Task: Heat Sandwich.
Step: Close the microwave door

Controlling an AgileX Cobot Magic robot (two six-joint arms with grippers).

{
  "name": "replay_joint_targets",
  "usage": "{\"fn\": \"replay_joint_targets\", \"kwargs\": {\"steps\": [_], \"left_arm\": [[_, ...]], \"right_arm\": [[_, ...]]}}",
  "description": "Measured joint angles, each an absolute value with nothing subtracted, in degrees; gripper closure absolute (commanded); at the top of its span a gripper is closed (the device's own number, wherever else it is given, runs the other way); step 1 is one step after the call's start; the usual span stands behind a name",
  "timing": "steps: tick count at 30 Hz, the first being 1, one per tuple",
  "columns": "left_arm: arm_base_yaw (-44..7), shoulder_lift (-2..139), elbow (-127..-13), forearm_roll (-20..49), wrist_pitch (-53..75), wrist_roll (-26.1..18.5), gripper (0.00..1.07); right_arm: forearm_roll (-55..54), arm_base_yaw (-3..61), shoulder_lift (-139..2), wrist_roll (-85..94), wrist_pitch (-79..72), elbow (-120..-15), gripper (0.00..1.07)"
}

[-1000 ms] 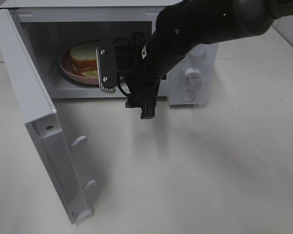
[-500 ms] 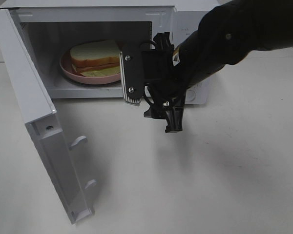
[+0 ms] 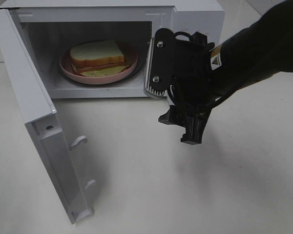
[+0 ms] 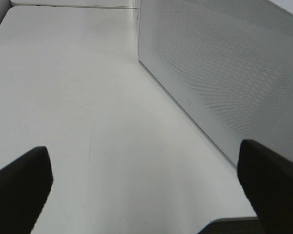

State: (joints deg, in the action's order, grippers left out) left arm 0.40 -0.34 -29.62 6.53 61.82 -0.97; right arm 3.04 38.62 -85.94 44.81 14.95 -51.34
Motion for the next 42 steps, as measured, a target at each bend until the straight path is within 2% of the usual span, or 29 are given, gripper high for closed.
{"fn": "replay_joint_targets", "kwargs": {"steps": [8, 21, 42], "left_arm": [[0.4, -0.3, -29.6, 6.5, 61.8, -1.0, 0.09], [0.4, -0.3, -29.6, 6.5, 61.8, -1.0, 0.09], [0.4, -0.3, -29.6, 6.5, 61.8, -1.0, 0.09]], "right_arm": [[1.5, 38.6, -77.2, 27.6, 18.6, -47.2, 0.36], [1.3, 38.6, -63.3, 9.5, 29.3, -43.7, 0.36], [1.3, 38.6, -38.4, 3.8, 54.0, -43.7, 0.36]]}}
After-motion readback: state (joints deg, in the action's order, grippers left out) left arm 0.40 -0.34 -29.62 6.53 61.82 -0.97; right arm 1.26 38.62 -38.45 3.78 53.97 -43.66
